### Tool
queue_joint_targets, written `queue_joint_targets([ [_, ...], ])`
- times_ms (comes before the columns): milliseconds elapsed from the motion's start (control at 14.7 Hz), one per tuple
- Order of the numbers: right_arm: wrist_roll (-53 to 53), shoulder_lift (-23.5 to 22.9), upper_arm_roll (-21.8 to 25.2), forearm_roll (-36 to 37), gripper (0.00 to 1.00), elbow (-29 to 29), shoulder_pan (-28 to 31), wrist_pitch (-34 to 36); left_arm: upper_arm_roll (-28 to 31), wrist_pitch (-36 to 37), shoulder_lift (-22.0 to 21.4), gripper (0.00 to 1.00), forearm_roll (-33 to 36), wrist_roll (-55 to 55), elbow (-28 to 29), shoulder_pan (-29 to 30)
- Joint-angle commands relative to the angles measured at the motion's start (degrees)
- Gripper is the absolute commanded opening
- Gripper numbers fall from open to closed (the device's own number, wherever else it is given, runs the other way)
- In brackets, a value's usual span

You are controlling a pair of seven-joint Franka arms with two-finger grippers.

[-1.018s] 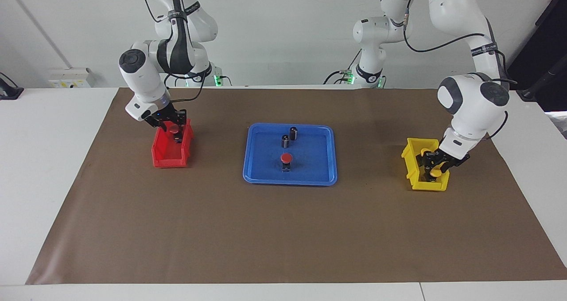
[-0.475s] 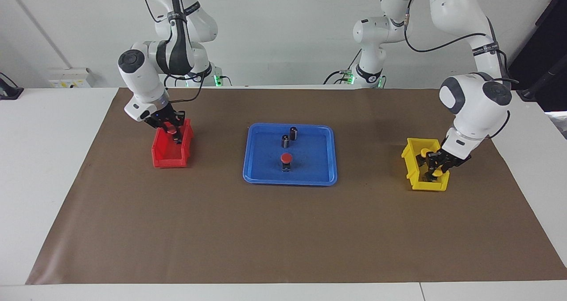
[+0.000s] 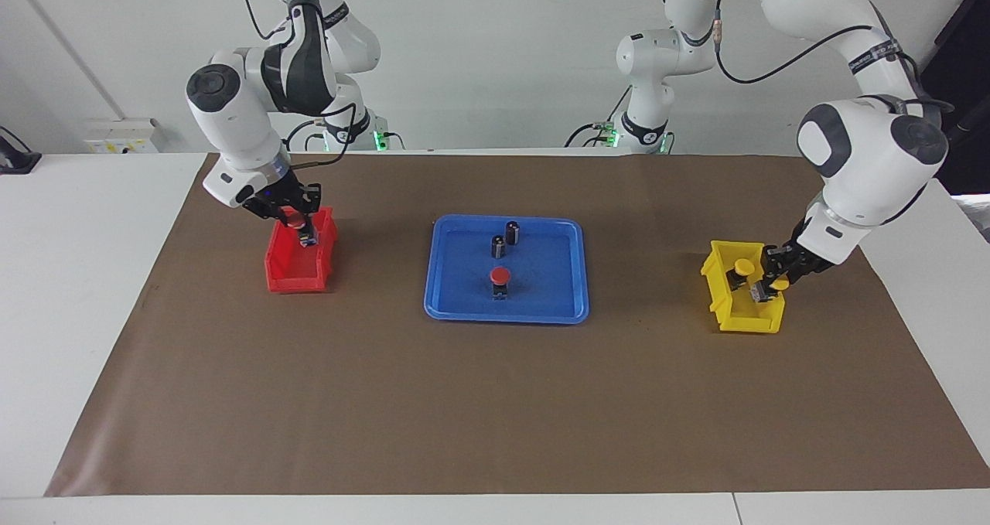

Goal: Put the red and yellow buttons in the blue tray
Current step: 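Grasp the second red button with the right gripper while the left gripper holds yellow, then carry the yellow button into the tray with the left gripper and release it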

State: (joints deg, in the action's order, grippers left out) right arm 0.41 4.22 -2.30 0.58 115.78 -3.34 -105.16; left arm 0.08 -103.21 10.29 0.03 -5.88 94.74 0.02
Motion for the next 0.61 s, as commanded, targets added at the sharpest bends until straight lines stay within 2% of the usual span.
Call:
queue_joint_targets([
  [0,8.1,-5.5,-0.4,-1.7,0.18,-7.7,-4.4,0.9,0.2,8.1,-0.5,0.01,0.9,4.4,-5.2,-3.7],
  [136,13.0,-6.8,-0.4,-5.9,0.15,-8.3,-7.9,-4.5,-0.2,6.6,-1.5,0.01,0.8,13.2,-3.4,-9.0],
  [271,17.0,-8.6,-0.4,-6.0,0.14,-8.6,-11.0,-7.8,-0.3,0.8,-3.5,0.01,0.1,20.9,1.9,-13.7],
  [407,16.4,-8.4,-0.1,-5.1,0.14,-8.6,-10.0,-5.8,-0.3,-3.0,-3.7,0.01,-1.1,27.1,4.9,-17.9],
  [543,7.6,-8.2,0.4,-4.6,0.14,-8.4,-5.0,-3.9,-0.3,-4.9,-3.9,0.01,-2.3,29.5,7.6,-21.5],
])
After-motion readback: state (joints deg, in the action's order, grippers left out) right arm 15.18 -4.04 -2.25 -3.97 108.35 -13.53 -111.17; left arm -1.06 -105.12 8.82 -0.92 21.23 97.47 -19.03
